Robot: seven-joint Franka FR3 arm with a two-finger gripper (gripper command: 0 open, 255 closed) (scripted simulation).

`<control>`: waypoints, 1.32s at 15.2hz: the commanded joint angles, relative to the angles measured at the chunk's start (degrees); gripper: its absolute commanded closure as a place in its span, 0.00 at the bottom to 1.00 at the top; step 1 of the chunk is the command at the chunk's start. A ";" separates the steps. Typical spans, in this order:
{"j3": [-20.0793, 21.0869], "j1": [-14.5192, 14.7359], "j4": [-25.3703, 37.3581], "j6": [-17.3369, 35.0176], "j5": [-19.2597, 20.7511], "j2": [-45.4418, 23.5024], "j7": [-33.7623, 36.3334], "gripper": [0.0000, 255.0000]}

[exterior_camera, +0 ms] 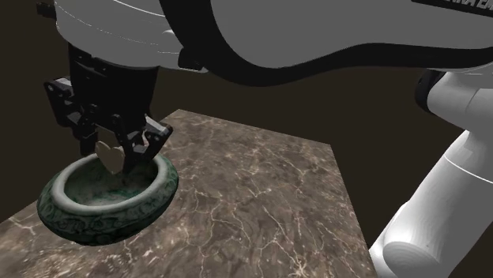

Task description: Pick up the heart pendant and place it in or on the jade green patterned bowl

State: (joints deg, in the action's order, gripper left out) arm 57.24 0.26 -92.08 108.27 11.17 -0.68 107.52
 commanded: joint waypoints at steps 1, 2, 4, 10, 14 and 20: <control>-0.06 -0.08 -0.31 0.24 -0.22 0.22 -0.10 1.00; -0.06 -0.08 -0.31 0.24 -0.22 0.22 -0.10 1.00; -0.06 -0.07 -0.31 0.24 -0.22 0.22 -0.10 1.00; -0.06 -0.07 -0.29 0.22 -0.20 0.21 -0.10 0.00; 0.00 -0.04 2.85 -3.31 -1.07 1.03 -0.69 0.00; 0.20 0.14 6.07 -6.67 -1.27 1.24 -0.90 0.00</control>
State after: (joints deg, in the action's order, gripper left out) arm 57.44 0.40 -86.11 101.71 9.89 0.58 106.64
